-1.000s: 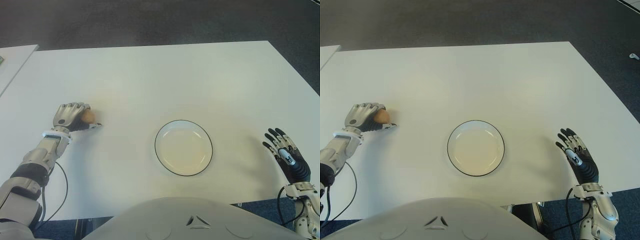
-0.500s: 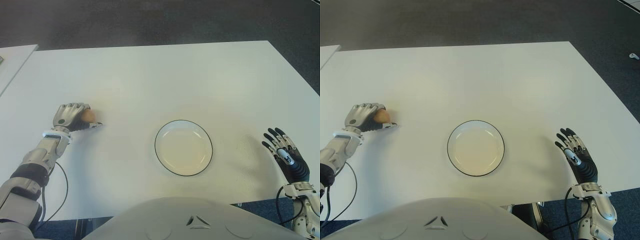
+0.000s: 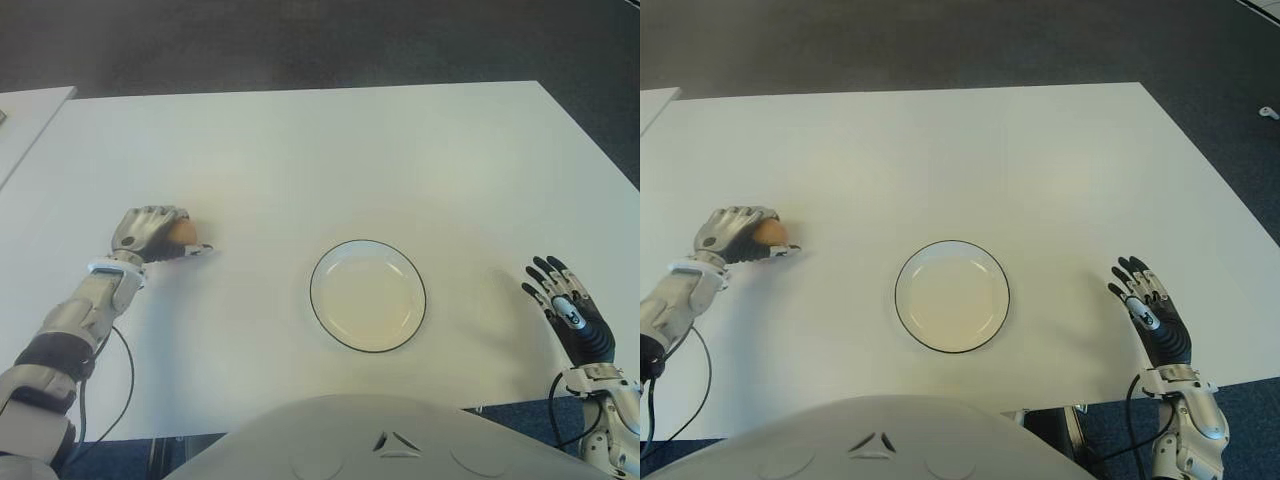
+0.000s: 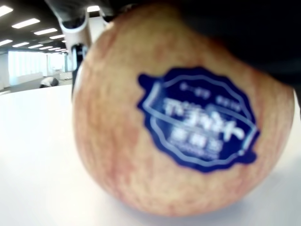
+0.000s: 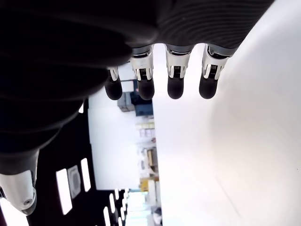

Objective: Put the apples into the plate.

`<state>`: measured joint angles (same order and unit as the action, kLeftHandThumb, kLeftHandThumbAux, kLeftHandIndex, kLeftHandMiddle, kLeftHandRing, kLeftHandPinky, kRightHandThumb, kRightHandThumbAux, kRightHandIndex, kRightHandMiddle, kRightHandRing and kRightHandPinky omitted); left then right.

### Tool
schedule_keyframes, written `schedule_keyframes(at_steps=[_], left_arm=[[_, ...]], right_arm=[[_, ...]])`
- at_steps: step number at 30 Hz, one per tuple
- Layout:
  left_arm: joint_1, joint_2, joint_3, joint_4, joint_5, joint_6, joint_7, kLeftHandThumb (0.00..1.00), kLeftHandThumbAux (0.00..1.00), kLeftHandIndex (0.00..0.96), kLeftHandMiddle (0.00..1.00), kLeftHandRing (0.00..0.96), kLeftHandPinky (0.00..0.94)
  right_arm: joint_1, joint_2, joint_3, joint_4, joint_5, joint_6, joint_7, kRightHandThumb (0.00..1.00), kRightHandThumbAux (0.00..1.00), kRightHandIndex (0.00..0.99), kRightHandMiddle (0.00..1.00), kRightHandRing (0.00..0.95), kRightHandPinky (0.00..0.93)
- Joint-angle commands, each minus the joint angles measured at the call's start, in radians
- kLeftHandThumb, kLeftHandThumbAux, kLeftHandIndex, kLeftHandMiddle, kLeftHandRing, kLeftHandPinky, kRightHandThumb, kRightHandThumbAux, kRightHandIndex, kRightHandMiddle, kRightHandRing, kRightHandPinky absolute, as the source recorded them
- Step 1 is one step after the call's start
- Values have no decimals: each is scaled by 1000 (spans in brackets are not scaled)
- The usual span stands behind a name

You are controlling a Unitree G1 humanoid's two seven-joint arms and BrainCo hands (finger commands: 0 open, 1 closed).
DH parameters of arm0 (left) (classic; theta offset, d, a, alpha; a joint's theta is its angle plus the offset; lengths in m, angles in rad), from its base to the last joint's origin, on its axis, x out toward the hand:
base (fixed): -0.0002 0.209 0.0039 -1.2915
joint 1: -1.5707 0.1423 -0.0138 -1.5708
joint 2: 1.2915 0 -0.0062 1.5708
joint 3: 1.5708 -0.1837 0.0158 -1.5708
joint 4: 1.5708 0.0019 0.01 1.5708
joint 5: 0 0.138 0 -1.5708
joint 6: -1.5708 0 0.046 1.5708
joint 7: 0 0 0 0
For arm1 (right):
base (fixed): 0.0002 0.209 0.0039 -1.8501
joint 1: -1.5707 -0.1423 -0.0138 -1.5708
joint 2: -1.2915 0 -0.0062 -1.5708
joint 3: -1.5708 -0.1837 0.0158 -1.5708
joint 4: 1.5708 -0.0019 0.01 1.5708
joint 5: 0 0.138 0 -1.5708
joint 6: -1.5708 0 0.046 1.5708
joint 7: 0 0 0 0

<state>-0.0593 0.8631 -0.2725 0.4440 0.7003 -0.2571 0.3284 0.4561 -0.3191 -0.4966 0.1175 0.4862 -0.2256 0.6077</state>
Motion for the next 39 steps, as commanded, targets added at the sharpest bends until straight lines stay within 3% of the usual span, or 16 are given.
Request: schedule_keyframes(at_steps=[1,7,11,19,26,39], left_arm=[[55,59,126,-229,-56,45,-103,749,699,442,846,835,773],[72,121,291,-442,-104,52,-218,750,699,441,872,854,791],[55,114,330,-494,-87,69,-260,751,699,441,883,863,802],[61,75,357,-607,-58,142,-333,754,697,441,895,869,820],[41,64,351,-614,-30,131,-374,748,699,439,960,900,860],[42,57,347,-618,26,89,-375,745,699,439,974,911,869]], right_arm=[[-7,24,25,4,-23,-12,-9,75,556,32,51,39,65],[-24,30,41,20,-19,3,-3,69,554,27,50,33,57],[-37,36,56,32,-29,-1,-10,80,551,27,51,30,53],[-58,43,76,70,-48,-15,-16,95,546,29,50,23,40],[-62,45,91,61,-54,-11,-32,108,540,31,50,23,33],[-88,38,101,86,-47,-1,-33,134,528,45,58,32,50]])
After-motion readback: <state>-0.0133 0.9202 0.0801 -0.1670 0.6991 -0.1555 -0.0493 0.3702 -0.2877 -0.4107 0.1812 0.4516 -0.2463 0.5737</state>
